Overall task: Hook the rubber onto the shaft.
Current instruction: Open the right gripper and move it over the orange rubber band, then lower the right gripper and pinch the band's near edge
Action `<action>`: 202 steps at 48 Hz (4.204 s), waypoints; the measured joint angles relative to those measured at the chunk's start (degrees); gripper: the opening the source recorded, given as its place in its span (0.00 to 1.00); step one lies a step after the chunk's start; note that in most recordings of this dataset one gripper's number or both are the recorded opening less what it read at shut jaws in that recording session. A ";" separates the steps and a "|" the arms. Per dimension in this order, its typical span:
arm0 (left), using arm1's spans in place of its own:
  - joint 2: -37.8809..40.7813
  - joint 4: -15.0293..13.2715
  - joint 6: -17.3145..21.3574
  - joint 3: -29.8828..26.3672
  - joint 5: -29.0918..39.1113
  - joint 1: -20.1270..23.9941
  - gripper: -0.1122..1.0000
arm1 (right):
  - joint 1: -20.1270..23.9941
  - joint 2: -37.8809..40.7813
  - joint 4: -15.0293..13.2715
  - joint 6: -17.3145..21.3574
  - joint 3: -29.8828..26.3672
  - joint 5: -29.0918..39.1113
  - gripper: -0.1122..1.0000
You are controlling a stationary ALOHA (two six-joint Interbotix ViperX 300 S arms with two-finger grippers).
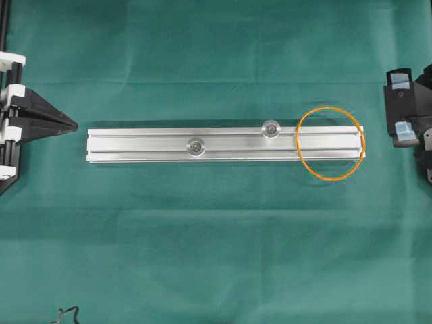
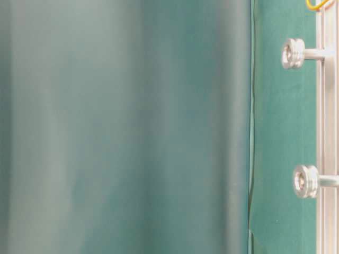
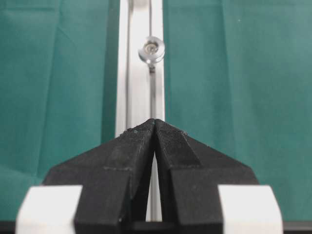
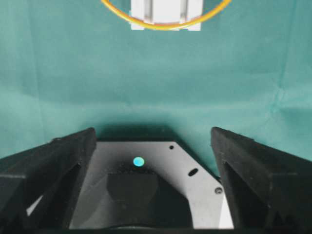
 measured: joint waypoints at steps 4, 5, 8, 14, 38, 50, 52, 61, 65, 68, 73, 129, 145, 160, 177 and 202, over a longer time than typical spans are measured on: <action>0.00 0.00 0.09 0.00 0.00 0.00 0.10 | 0.00 0.00 0.00 0.00 0.09 -0.09 0.98; 0.00 0.00 0.00 0.00 0.00 0.00 0.10 | 0.00 0.00 0.00 0.00 0.09 -0.09 0.98; 0.00 0.00 0.00 0.00 0.00 -0.09 0.10 | 0.00 -0.09 0.09 0.00 0.09 -0.09 0.98; 0.00 0.00 0.09 0.00 0.00 -0.09 0.10 | 0.00 0.00 0.00 0.00 0.00 -0.26 0.98; 0.00 0.00 0.00 0.00 0.00 -0.09 0.10 | 0.09 2.90 0.00 0.26 -1.32 -4.04 0.98; 0.00 0.00 0.00 0.00 0.00 -0.09 0.10 | 0.00 8.88 0.00 0.26 -4.92 -7.12 0.98; 0.00 0.00 0.09 0.09 0.00 0.00 0.10 | 0.00 9.84 0.00 0.26 -5.62 -7.82 0.98; 0.00 0.00 0.00 0.00 0.00 -0.09 0.10 | 0.00 14.68 0.00 0.26 -8.96 -10.11 0.98; 0.00 0.00 0.00 0.00 0.00 -0.09 0.10 | 0.09 16.61 0.00 0.26 -10.28 -10.55 0.98; 0.00 0.00 0.09 0.00 0.00 -0.09 0.10 | 0.09 17.67 0.09 0.26 -10.99 -10.72 0.98; 0.00 0.00 0.00 0.00 0.00 -0.09 0.10 | 0.09 18.54 0.00 0.09 -11.78 -10.72 0.98; 0.00 0.00 0.09 0.00 0.00 -0.09 0.10 | 1.41 20.30 1.67 0.44 -8.00 -17.40 0.98; 0.00 0.00 0.09 0.00 0.00 -0.09 0.10 | 2.72 22.15 2.11 2.81 -3.96 -24.70 0.98; 0.00 0.00 0.00 0.00 -0.09 -0.09 0.10 | 3.87 23.91 2.72 2.99 0.00 -31.82 0.98; -0.09 0.00 0.00 0.00 -0.53 -0.09 0.10 | 6.59 28.13 6.50 3.16 3.69 -39.81 0.98; 0.00 0.00 0.09 0.00 -0.53 -0.09 0.10 | 7.47 29.09 7.82 5.27 7.82 -45.26 0.98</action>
